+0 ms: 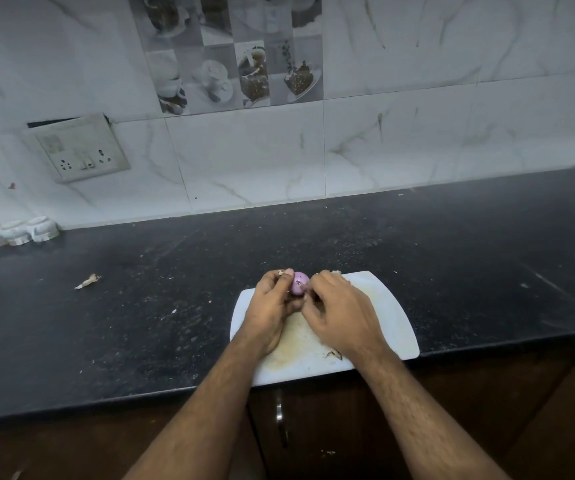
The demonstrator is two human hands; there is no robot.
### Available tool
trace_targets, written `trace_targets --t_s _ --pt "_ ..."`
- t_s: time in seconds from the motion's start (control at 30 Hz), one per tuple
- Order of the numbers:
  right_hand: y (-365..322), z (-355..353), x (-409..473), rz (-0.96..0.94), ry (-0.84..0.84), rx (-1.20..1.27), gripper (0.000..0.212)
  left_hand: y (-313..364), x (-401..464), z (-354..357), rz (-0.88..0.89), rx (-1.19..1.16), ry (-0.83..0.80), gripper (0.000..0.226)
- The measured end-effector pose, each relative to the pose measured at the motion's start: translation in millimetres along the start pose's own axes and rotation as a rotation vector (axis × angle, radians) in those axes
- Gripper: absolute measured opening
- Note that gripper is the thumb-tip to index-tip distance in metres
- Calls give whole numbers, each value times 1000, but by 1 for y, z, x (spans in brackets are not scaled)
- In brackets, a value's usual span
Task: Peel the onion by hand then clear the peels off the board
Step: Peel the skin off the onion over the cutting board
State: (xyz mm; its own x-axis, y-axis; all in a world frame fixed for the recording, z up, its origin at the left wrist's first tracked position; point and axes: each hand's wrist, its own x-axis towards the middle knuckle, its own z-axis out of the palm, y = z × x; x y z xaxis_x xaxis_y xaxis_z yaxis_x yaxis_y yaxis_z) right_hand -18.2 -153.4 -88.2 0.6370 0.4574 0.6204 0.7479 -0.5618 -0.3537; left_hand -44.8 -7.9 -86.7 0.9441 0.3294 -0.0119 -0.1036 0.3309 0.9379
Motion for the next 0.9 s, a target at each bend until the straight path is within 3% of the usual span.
trace_targets --t_s 0.23,0.47,0.73,0.9 --pt "2 -6 4 107 28 171 23 5 -7 2 -3 -6 -77 19" --pt "7 -3 3 78 43 172 8 5 -9 2 24 22 -117 16" --pt "3 -3 3 44 37 -7 12 1 -6 1 39 40 -91 20" --pt "2 2 1 -58 -120 -125 7 1 -4 1 50 37 10 22"
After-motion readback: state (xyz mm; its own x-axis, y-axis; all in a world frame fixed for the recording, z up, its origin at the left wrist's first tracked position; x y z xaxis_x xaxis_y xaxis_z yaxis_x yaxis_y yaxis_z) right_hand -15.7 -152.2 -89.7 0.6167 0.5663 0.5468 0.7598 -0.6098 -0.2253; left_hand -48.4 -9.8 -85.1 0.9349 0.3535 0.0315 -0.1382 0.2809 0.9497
